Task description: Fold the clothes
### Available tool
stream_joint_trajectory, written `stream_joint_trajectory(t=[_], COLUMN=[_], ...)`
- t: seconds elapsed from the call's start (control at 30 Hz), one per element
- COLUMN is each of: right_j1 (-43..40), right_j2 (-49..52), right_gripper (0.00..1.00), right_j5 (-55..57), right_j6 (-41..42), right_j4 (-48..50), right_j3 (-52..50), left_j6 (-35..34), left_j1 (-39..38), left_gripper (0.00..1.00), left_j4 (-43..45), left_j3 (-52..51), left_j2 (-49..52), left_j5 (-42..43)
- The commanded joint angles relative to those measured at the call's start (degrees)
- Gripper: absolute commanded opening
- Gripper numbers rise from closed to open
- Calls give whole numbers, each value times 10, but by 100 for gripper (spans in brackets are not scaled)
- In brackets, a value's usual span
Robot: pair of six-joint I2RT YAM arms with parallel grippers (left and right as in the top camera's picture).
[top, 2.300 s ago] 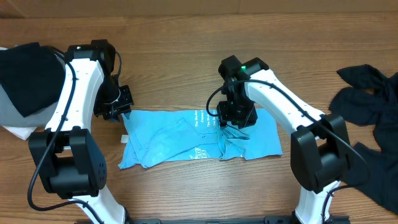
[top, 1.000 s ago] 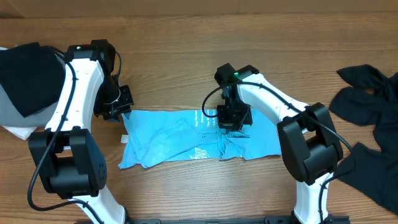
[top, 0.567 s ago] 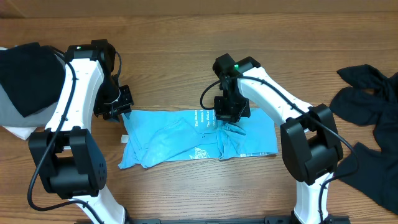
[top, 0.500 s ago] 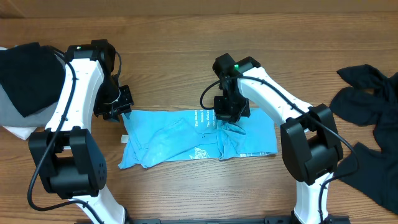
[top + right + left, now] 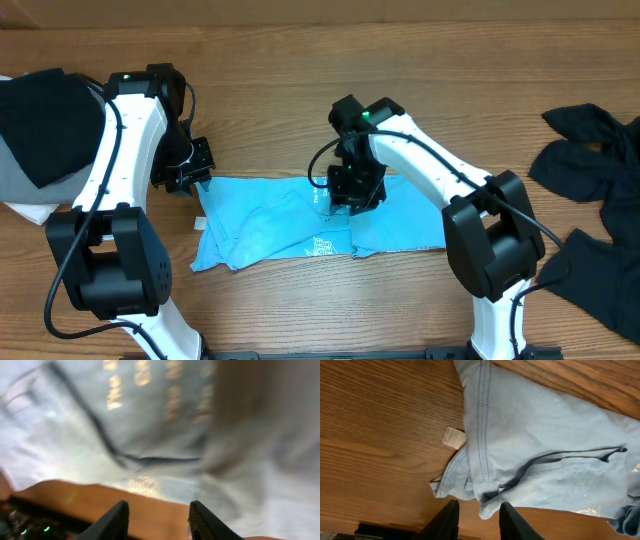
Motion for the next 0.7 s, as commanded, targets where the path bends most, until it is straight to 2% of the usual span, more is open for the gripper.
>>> stream_joint_trajectory(t=[0.0, 0.1, 0.3, 0.47, 0.57, 0.67], right_j1=[7, 3, -22, -45, -72, -110], right_j2=[-3, -3, -28, -74, -114, -152], right_gripper=[44, 34, 34, 34, 34, 41], right_j5=[-45, -19, 92, 126, 135, 137], right_j6=[-10, -33, -24, -24, -22, -22], right_j4=[2, -19, -82, -80, -75, -71], right_j3=[14, 14, 15, 15, 15, 15], left_j6=[3, 3, 3, 14, 25, 41], left_j1=[2, 2, 2, 2, 2, 2], left_gripper=[31, 31, 44, 52, 61, 65], left_j4=[0, -3, -5, -5, -5, -2], left_j3=[11, 11, 11, 11, 9, -5], left_j2=[-5, -5, -5, -5, -5, -5], left_j5=[4, 4, 4, 4, 4, 4])
